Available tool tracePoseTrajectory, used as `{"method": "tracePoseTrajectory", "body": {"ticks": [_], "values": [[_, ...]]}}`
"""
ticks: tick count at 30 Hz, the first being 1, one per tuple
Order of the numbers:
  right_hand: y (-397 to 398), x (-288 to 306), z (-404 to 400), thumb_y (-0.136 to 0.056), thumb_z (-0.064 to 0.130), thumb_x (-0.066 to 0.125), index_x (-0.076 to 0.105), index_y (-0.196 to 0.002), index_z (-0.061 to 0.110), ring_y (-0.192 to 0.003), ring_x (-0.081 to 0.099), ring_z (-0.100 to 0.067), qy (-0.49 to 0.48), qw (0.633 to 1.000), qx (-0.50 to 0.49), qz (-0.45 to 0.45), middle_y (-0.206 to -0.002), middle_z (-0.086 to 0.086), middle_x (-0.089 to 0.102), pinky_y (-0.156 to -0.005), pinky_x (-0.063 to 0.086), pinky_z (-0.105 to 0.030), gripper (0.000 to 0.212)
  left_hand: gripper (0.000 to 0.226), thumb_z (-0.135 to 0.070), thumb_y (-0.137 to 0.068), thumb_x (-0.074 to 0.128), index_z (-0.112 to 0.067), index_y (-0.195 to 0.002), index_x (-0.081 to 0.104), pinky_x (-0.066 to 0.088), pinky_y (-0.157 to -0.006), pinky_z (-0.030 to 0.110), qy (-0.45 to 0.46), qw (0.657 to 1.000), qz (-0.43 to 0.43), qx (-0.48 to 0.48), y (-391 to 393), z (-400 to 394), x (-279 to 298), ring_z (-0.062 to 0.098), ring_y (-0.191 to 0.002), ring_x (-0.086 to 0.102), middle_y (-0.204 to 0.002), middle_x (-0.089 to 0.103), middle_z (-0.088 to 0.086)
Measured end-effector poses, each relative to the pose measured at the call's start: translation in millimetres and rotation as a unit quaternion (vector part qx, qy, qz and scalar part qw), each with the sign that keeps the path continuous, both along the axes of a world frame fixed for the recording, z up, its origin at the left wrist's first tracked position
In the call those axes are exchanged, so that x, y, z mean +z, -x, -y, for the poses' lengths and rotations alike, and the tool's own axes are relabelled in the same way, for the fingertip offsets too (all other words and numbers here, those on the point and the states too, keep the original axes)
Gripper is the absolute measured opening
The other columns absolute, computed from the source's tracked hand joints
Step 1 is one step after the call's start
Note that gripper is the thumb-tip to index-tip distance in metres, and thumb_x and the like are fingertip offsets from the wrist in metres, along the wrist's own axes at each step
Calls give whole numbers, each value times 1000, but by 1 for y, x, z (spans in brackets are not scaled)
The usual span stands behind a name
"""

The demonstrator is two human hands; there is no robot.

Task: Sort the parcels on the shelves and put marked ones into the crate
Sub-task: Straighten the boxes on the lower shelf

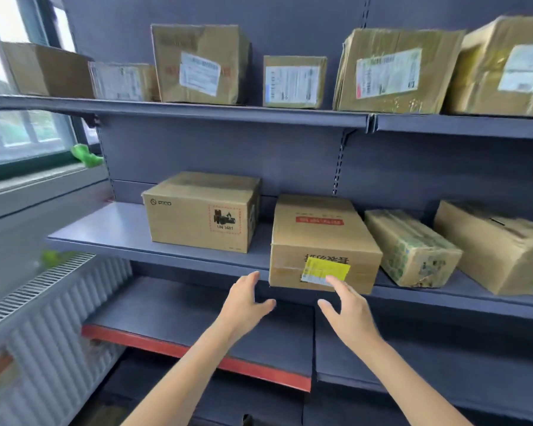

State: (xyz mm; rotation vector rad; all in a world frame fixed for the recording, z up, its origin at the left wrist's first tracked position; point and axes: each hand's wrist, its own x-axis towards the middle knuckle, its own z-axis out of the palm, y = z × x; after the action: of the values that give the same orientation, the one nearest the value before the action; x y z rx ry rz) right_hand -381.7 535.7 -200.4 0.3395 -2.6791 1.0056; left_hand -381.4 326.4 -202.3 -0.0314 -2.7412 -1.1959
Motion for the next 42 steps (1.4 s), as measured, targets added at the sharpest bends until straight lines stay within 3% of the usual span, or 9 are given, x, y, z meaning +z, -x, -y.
{"method": "tracePoseTrajectory", "body": {"ticks": [5,17,25,29,33,42], "values": [[15,18,6,-91,22,54,39,-137,15,-132,36,-14,-3,1000,-4,-7,-143,0,41,-100,22,-13,50,70,-32,-84,63,-13,-143,28,29,-107,28,11,1000,-18,18,15,18,20,18,-134,33,-144,38,2],[57,31,49,-88,19,59,45,-133,14,-130,39,-13,10,999,18,-51,-139,1,46,-101,22,-13,48,66,-29,-87,59,-14,-142,28,29,-106,29,21,999,-24,43,64,64,39,19,-133,34,-144,38,4],[101,45,153,-87,16,58,45,-133,12,-131,40,-17,4,998,-20,-65,-140,-2,46,-98,19,-11,48,66,-25,-87,60,-10,-143,27,30,-106,30,14,998,-46,31,113,170,40,20,-131,35,-141,41,7],[119,49,214,-89,20,56,41,-136,15,-131,38,-16,10,997,-63,-50,-142,0,43,-104,25,-21,50,64,-25,-87,59,-11,-142,29,31,-100,26,14,999,-36,15,132,240,40,19,-129,38,-141,41,6],[129,49,260,-88,16,58,40,-137,13,-134,33,-14,22,995,-76,-57,-145,0,38,-103,21,-17,52,62,-24,-87,58,-12,-142,30,31,-98,25,6,999,-36,17,148,305,43,19,-129,37,-141,41,5],[156,45,276,-89,19,56,34,-140,14,-138,25,-12,36,992,-114,-39,-150,3,28,-105,16,-17,55,56,-18,-87,56,-12,-138,35,34,-95,27,-29,998,-45,23,190,349,47,16,-119,43,-138,45,5]]}}
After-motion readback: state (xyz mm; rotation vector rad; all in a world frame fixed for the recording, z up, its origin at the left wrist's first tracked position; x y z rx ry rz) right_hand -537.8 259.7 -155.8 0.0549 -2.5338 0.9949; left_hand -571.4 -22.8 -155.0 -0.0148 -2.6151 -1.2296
